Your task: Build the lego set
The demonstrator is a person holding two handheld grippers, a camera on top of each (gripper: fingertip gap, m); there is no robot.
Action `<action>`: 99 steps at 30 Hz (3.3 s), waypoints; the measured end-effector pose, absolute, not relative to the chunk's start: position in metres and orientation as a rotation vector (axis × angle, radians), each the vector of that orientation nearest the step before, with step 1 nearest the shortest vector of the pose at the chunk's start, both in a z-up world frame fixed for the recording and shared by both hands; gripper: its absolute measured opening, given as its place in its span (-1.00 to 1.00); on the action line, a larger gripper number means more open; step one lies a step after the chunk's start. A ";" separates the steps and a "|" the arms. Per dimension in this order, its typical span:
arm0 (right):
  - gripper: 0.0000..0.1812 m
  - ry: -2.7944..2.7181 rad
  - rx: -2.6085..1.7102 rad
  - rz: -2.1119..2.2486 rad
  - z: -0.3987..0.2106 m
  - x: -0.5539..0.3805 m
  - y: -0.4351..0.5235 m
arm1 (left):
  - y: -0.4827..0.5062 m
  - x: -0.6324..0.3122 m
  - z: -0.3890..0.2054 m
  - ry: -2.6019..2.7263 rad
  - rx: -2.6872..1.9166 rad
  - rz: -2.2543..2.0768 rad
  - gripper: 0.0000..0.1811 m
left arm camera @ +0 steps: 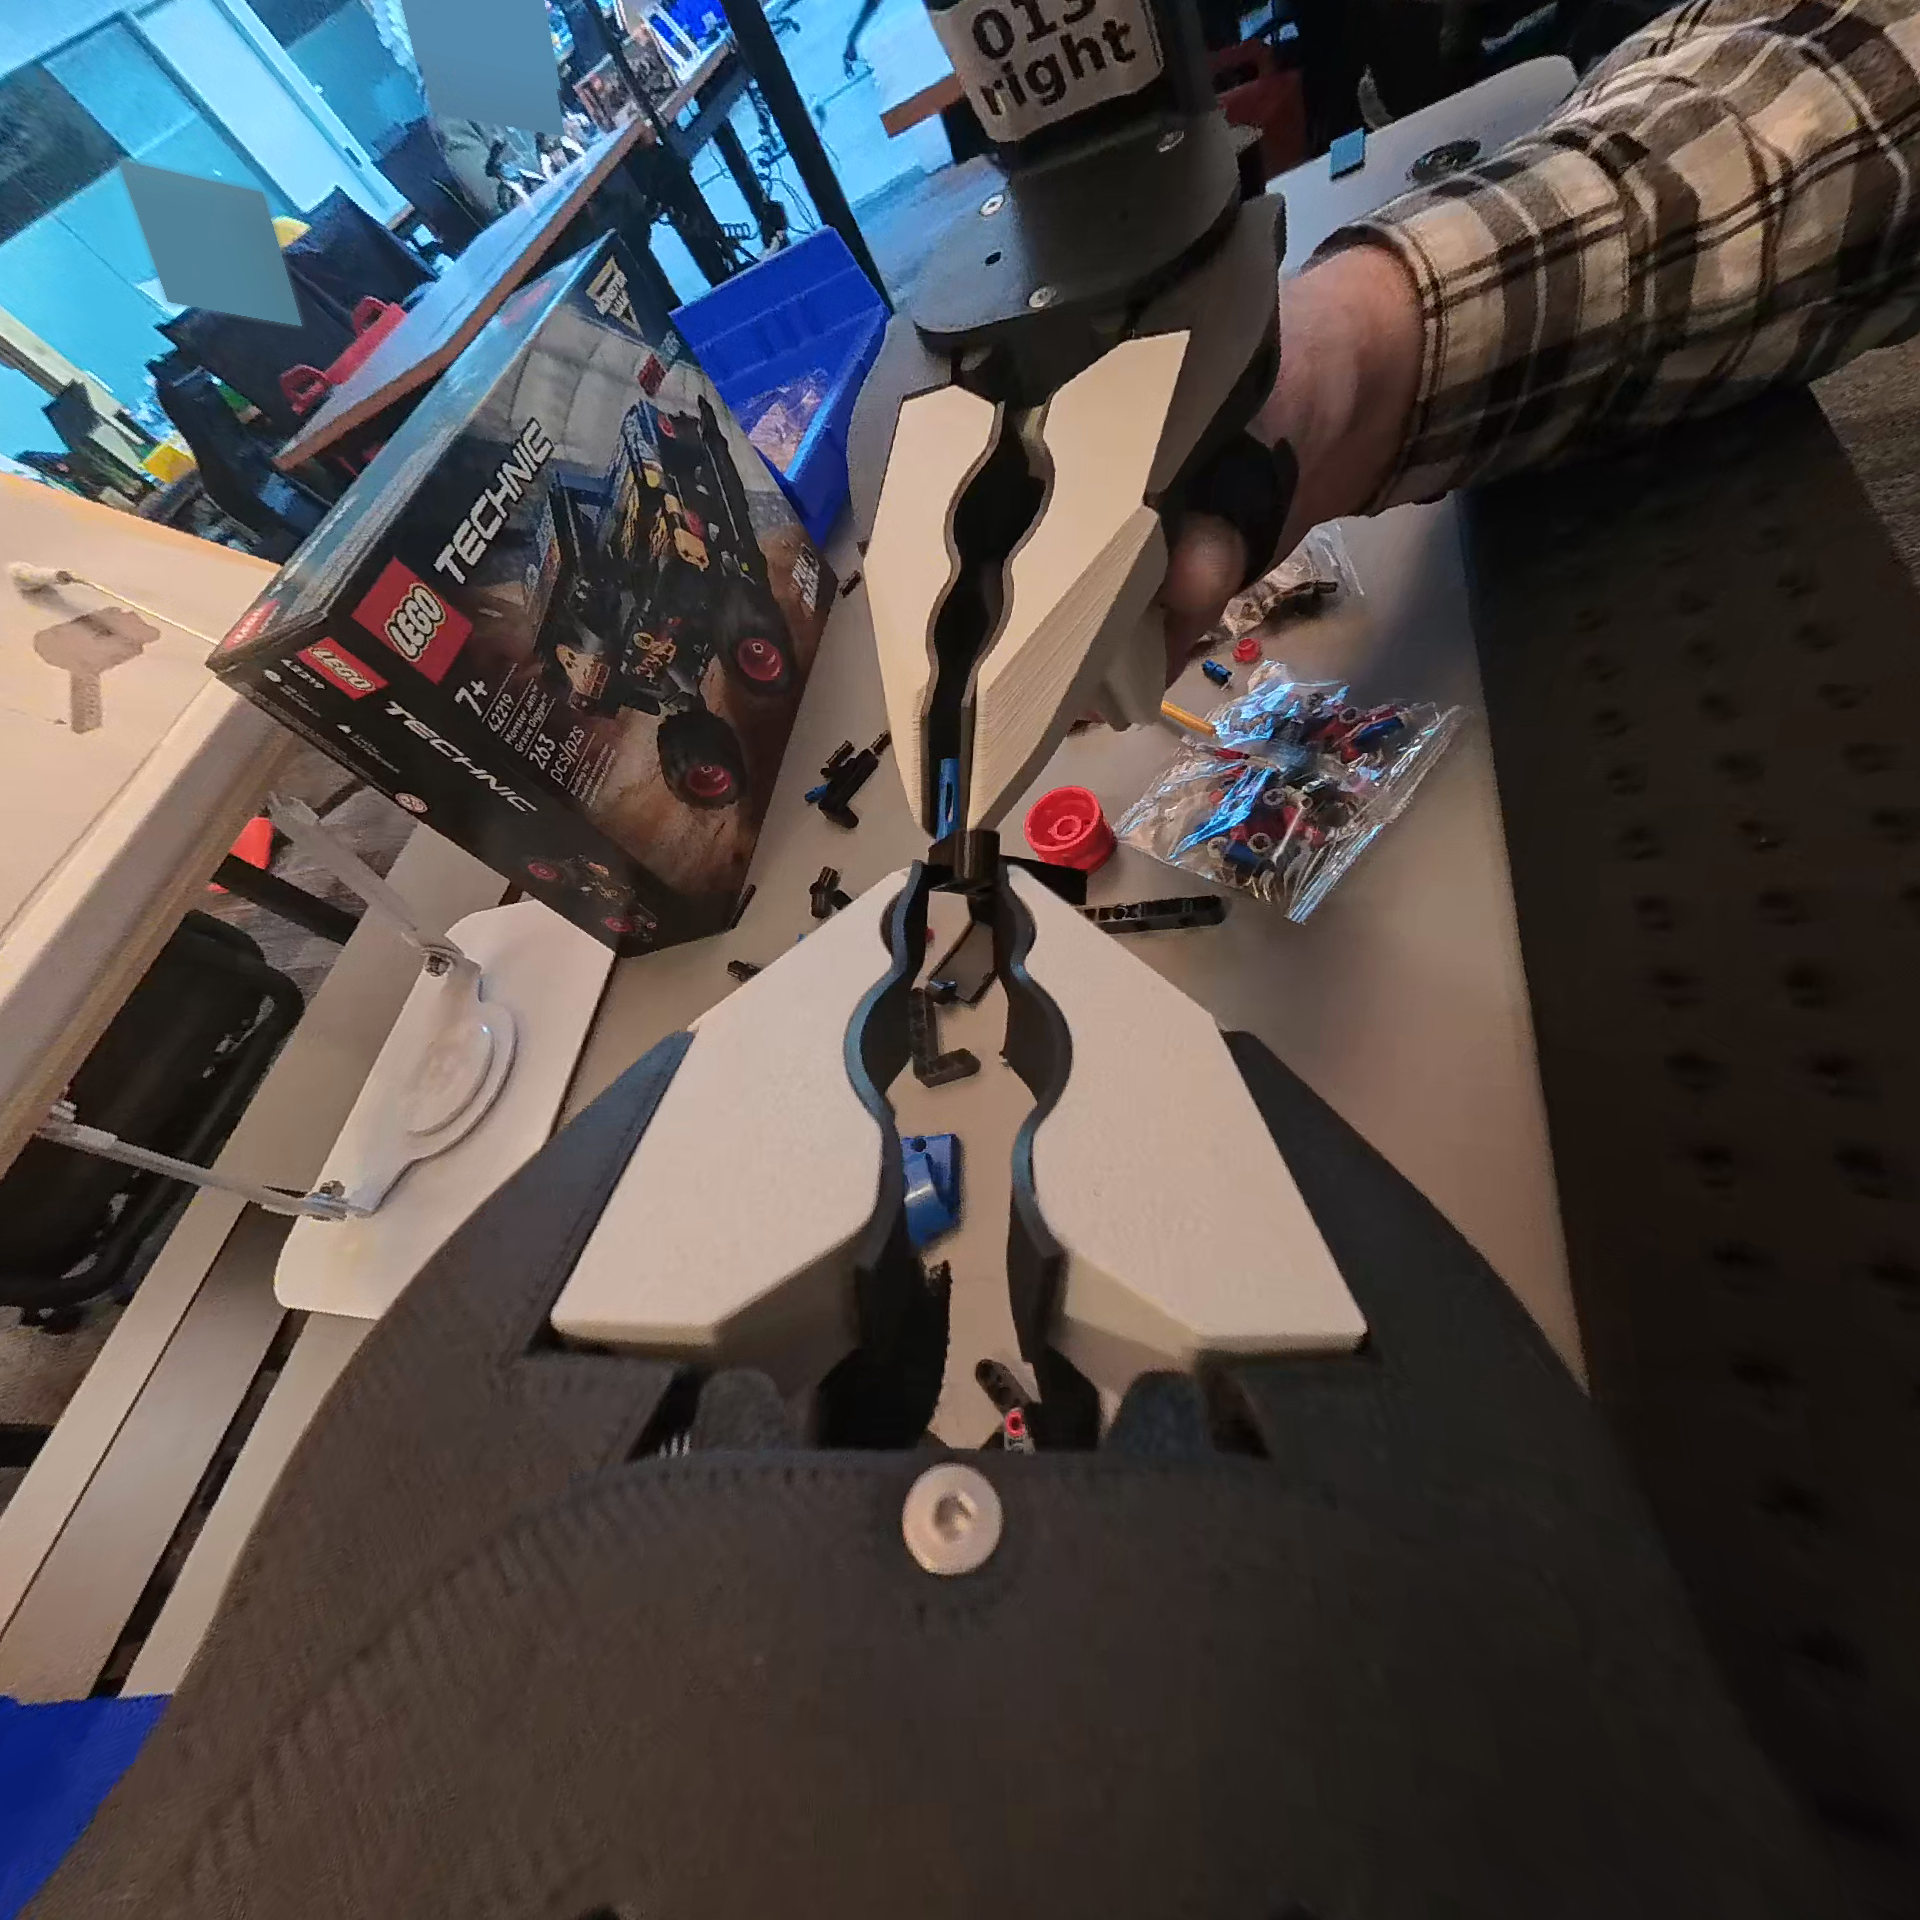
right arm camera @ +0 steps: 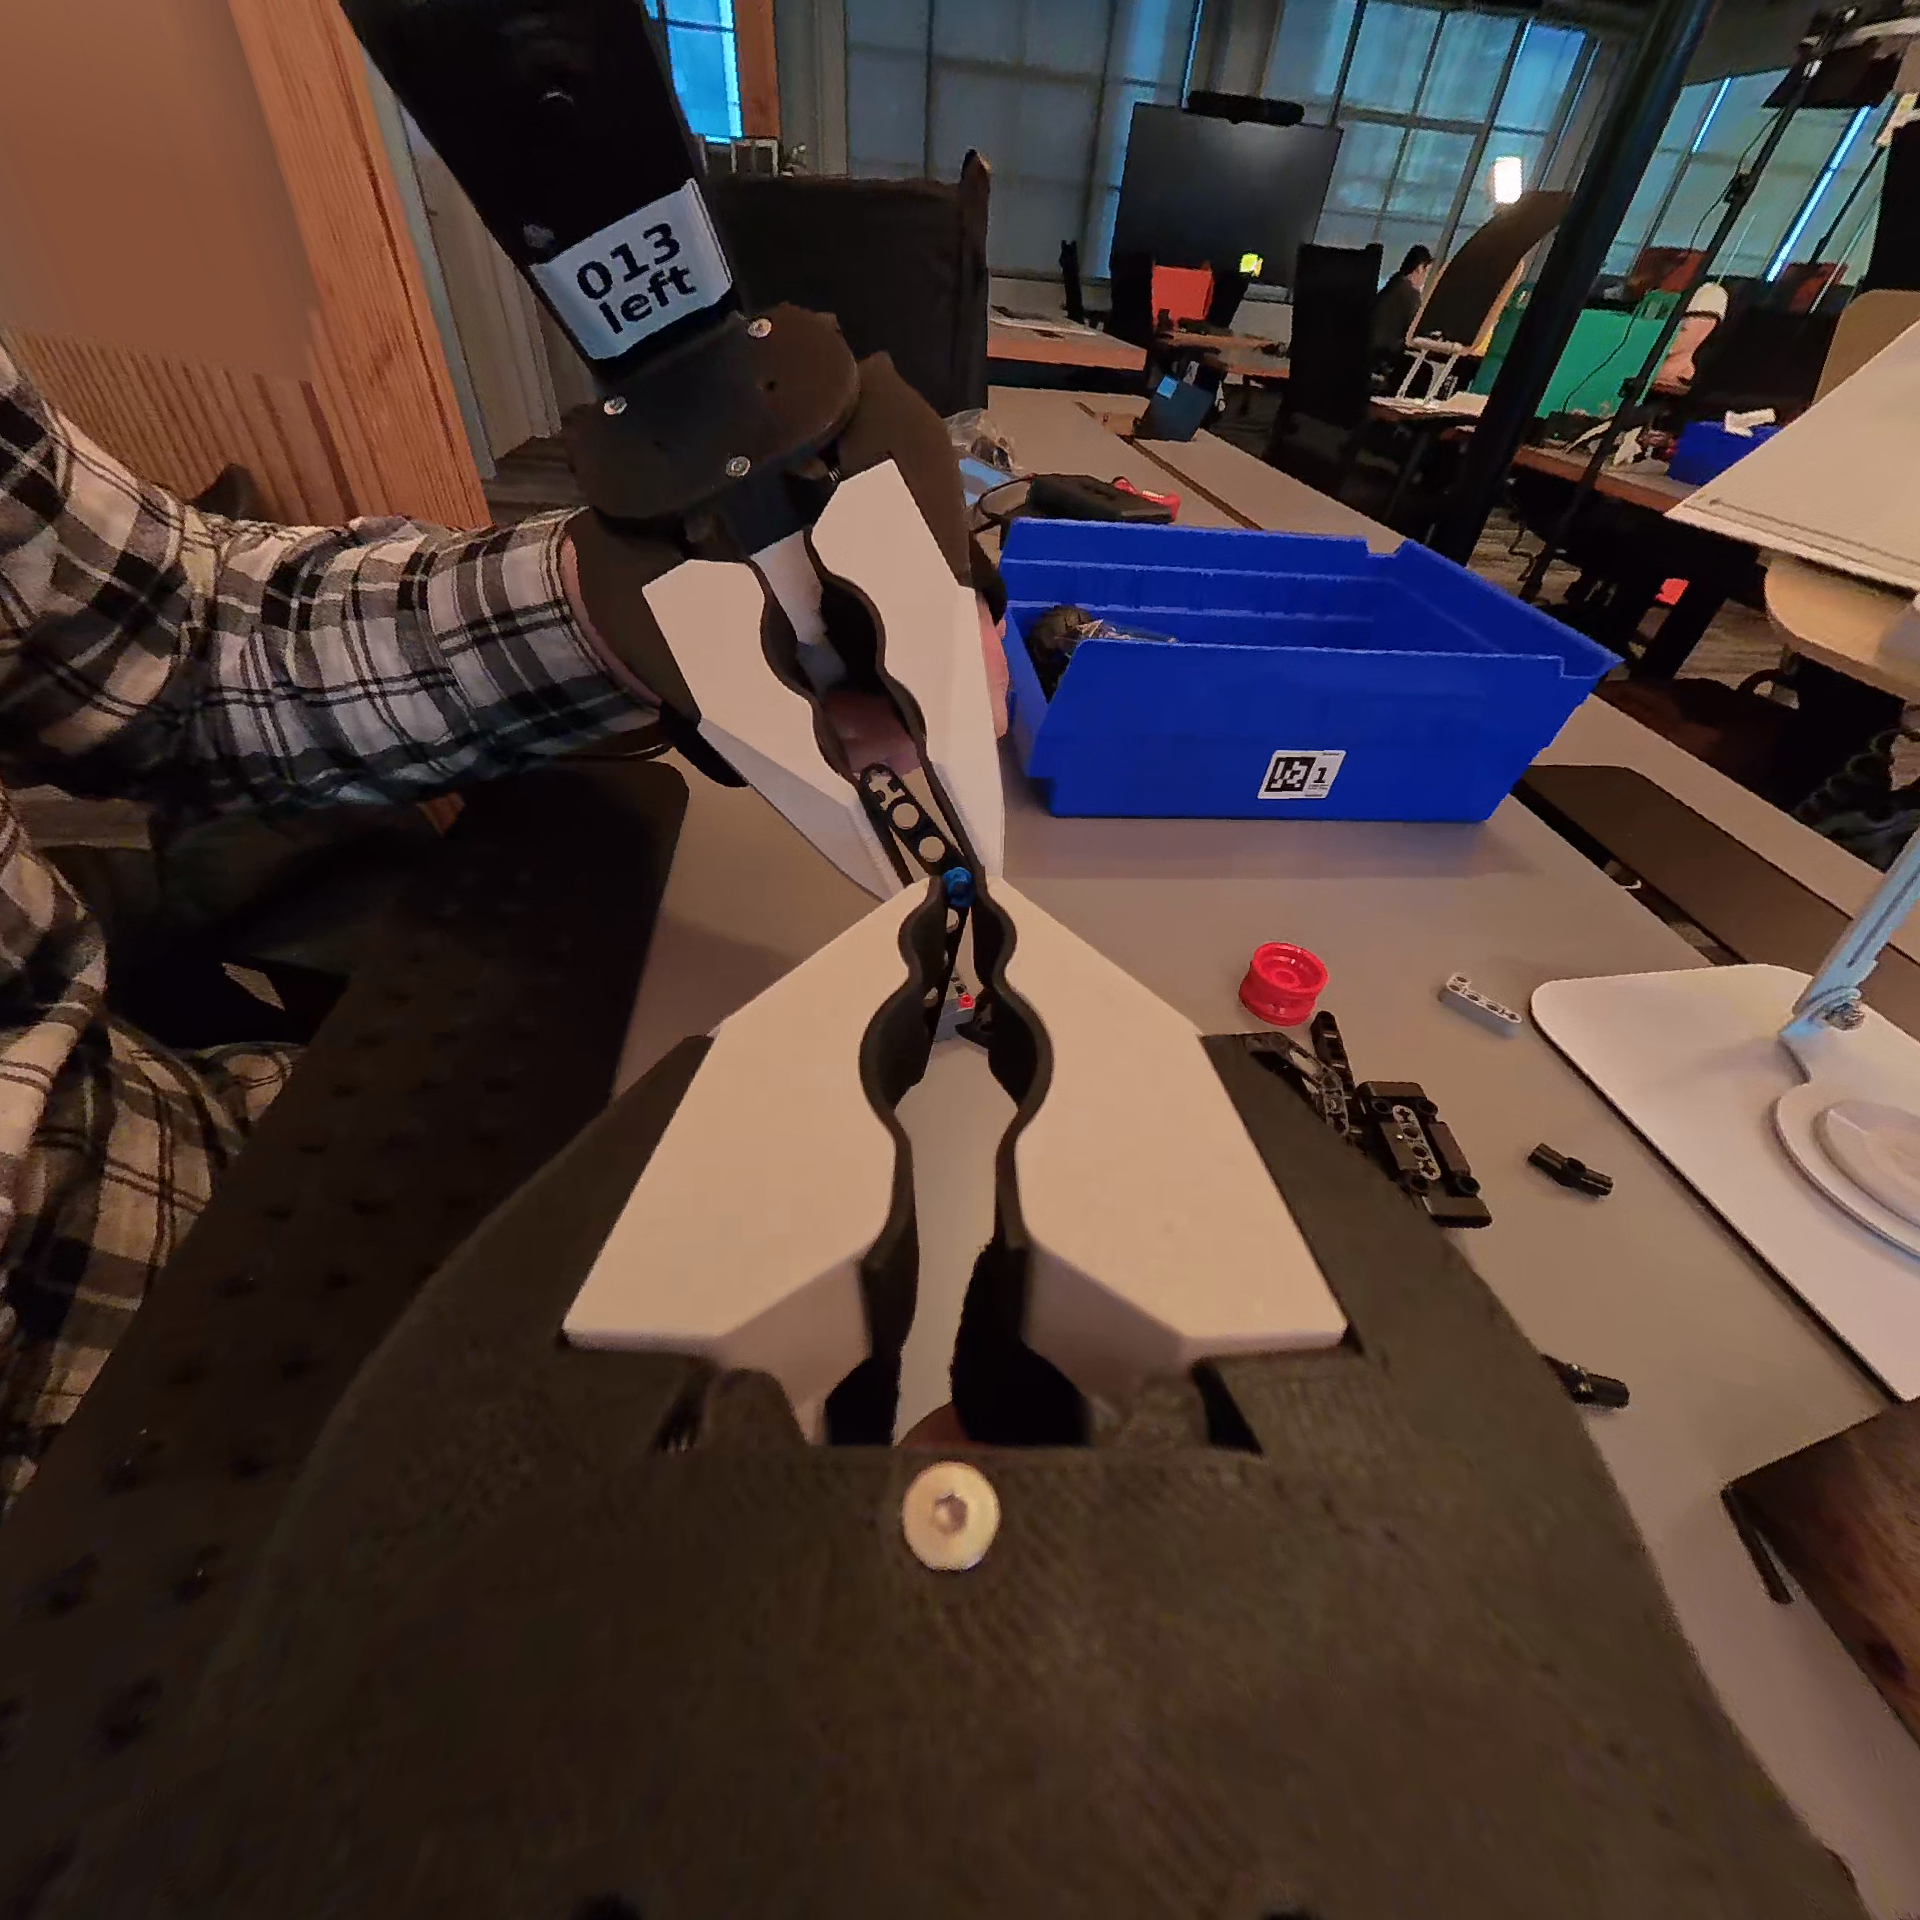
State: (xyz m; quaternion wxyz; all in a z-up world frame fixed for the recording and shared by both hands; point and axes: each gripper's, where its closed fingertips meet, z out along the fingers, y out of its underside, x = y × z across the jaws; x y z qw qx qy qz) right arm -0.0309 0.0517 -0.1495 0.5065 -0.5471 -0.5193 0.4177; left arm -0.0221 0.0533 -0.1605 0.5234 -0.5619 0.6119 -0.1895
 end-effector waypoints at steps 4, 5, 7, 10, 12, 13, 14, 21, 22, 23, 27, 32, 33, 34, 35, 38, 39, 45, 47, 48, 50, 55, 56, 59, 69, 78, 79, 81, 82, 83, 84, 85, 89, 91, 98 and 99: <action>-0.97 -1.261 -1.343 0.974 -0.153 -0.032 0.053 | 0.055 -0.021 -0.163 1.477 -1.341 -0.413 -0.89; -0.98 -1.265 -1.345 0.967 -0.153 -0.032 0.054 | 0.055 -0.021 -0.164 1.479 -1.345 -0.414 -0.90; -0.98 -1.286 -1.344 0.936 -0.154 -0.032 0.053 | 0.055 -0.020 -0.163 1.467 -1.344 -0.426 -0.87; -0.99 -1.308 -1.339 0.923 -0.157 -0.035 0.050 | 0.053 -0.015 -0.166 1.477 -1.331 -0.420 -0.84; -0.99 -1.301 -1.334 0.933 -0.157 -0.034 0.050 | 0.054 -0.015 -0.166 1.481 -1.325 -0.402 -0.86; -0.99 -1.286 -1.329 0.955 -0.154 -0.034 0.050 | 0.053 -0.015 -0.163 1.473 -1.324 -0.410 -0.86; -0.99 -1.273 -1.323 0.973 -0.152 -0.034 0.049 | 0.053 -0.014 -0.161 1.469 -1.319 -0.411 -0.87; -0.99 -1.268 -1.267 0.915 -0.144 -0.034 0.044 | 0.048 -0.017 -0.154 1.472 -1.302 -0.407 -0.88; -0.99 -1.269 -1.262 0.919 -0.142 -0.034 0.042 | 0.046 -0.017 -0.152 1.471 -1.300 -0.416 -0.88; -0.99 -1.272 -1.257 0.921 -0.141 -0.034 0.040 | 0.044 -0.017 -0.151 1.469 -1.291 -0.413 -0.88; -0.99 -1.225 -1.236 0.966 -0.127 -0.022 0.041 | 0.059 -0.040 -0.161 1.445 -1.360 -0.308 -0.92; -0.98 -1.139 -1.283 0.928 -0.116 0.005 0.072 | 0.054 -0.054 -0.146 1.416 -1.435 -0.461 -0.95; -0.98 -1.163 -1.294 0.935 -0.122 0.003 0.071 | 0.051 -0.050 -0.159 1.484 -1.492 -0.469 -0.94; -0.98 -1.177 -1.307 0.943 -0.127 0.003 0.070 | 0.055 -0.049 -0.169 1.526 -1.508 -0.397 -0.95; -0.98 -1.179 -1.322 0.946 -0.132 0.005 0.071 | 0.055 -0.048 -0.179 1.570 -1.542 -0.366 -0.95; -0.98 -1.185 -1.356 0.980 -0.140 0.006 0.073 | 0.047 -0.043 -0.208 1.722 -1.635 -0.326 -0.94; -0.98 -1.199 -1.359 0.970 -0.142 0.005 0.073 | 0.046 -0.043 -0.220 1.780 -1.699 -0.301 -0.94; -0.98 -1.219 -1.394 1.012 -0.153 0.011 0.076 | 0.041 -0.034 -0.282 2.137 -1.780 -0.050 -0.95; -0.97 -1.214 -1.401 1.027 -0.154 0.015 0.078 | 0.032 -0.030 -0.299 2.230 -1.798 -0.063 -0.94; -0.97 -1.213 -1.405 1.025 -0.155 0.017 0.080 | 0.035 -0.018 -0.296 2.190 -1.764 -0.095 -0.95; -0.97 -1.217 -1.415 1.020 -0.157 0.019 0.081 | 0.034 -0.013 -0.297 2.181 -1.766 -0.132 -0.91; -0.97 -1.239 -1.436 1.008 -0.163 0.021 0.083 | 0.043 -0.008 -0.274 1.934 -1.762 -0.314 -0.63; -0.98 -1.243 -1.442 0.999 -0.165 0.022 0.084 | 0.045 -0.013 -0.266 1.874 -1.769 -0.346 -0.63; -0.98 -1.280 -1.469 0.961 -0.173 0.021 0.084 | 0.043 -0.037 -0.257 1.735 -1.830 -0.428 -0.64; -0.98 -1.493 -1.538 0.859 -0.210 0.004 0.067 | 0.019 -0.029 -0.288 1.612 -1.900 -0.404 -0.62; -0.98 -1.842 -1.558 0.704 -0.251 -0.017 0.035 | 0.021 -0.030 -0.295 1.637 -1.865 -0.377 -0.93; -0.98 -1.875 -1.556 0.694 -0.253 -0.018 0.031 | 0.022 -0.030 -0.295 1.641 -1.860 -0.368 -0.93; -0.98 -1.944 -1.560 0.630 -0.259 -0.017 0.029 | 0.022 -0.030 -0.295 1.649 -1.850 -0.359 -0.94; -0.98 -1.979 -1.561 0.586 -0.262 -0.016 0.028 | 0.022 -0.030 -0.295 1.649 -1.851 -0.360 -0.93; -0.98 -2.007 -1.563 0.565 -0.263 -0.015 0.027 | 0.022 -0.029 -0.295 1.645 -1.854 -0.365 -0.93; -0.98 -2.030 -1.564 0.553 -0.264 -0.014 0.025 | 0.022 -0.029 -0.295 1.647 -1.851 -0.367 -0.93; -0.98 -2.052 -1.565 0.533 -0.266 -0.013 0.024 | 0.022 -0.029 -0.295 1.651 -1.851 -0.369 -0.93; -0.98 -2.091 -1.589 0.512 -0.273 -0.012 0.024 | 0.022 -0.029 -0.295 1.656 -1.842 -0.371 -0.93; -0.98 -2.118 -1.595 0.515 -0.277 -0.011 0.021 | 0.022 -0.028 -0.295 1.650 -1.843 -0.381 -0.94; -0.98 -2.154 -1.596 0.451 -0.281 -0.012 0.025 | 0.023 -0.028 -0.295 1.631 -1.839 -0.417 -0.94; -0.98 -2.163 -1.594 0.448 -0.281 -0.012 0.025 | 0.023 -0.028 -0.295 1.630 -1.838 -0.419 -0.94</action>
